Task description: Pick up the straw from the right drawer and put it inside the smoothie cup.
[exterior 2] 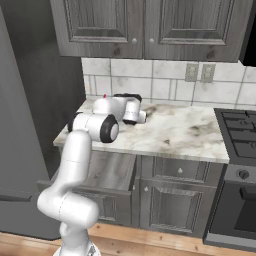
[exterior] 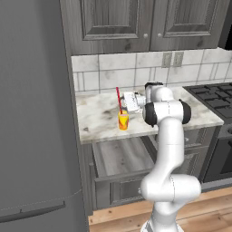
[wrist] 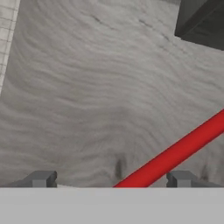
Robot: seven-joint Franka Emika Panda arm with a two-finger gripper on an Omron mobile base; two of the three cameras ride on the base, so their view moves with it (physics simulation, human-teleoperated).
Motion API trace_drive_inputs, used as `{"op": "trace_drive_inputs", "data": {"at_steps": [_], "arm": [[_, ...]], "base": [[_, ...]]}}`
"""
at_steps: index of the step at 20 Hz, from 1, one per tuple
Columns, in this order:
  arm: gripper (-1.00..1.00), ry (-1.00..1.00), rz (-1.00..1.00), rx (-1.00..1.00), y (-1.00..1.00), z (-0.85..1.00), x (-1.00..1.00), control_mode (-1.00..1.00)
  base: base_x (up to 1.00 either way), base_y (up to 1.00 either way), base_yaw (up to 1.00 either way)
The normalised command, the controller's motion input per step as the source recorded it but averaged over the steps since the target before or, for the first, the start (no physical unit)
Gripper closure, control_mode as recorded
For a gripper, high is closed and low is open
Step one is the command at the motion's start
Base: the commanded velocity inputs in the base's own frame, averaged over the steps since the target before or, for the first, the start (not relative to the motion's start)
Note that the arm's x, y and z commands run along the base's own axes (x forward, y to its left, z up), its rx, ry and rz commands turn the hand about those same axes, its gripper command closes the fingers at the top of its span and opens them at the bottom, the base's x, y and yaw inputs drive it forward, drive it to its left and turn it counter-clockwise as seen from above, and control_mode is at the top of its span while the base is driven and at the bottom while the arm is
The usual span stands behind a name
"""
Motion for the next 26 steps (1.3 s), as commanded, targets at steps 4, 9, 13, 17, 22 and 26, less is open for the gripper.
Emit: {"op": "trace_drive_inputs", "data": {"at_steps": [4,9,13,17,22,26], "arm": [[-1.0,-0.09,0.0,0.0,-0.05,0.0,0.1,-1.0],[-1.0,-0.11,0.0,0.0,-0.06,0.0,0.06,-1.0],[-1.0,-0.13,0.0,0.0,-0.05,-0.01,0.01,-1.0],[-1.0,-0.13,0.0,0.0,-0.01,-0.11,0.0,-1.0],[-1.0,-0.12,0.0,0.0,0.0,-0.19,0.0,-1.0],[-1.0,-0.11,0.0,0.0,0.0,-0.26,0.0,-1.0]], "base": [[0.0,0.0,0.0],[0.0,0.0,0.0],[0.0,0.0,0.0],[0.0,0.0,0.0],[0.0,0.0,0.0],[0.0,0.0,0.0]]}}
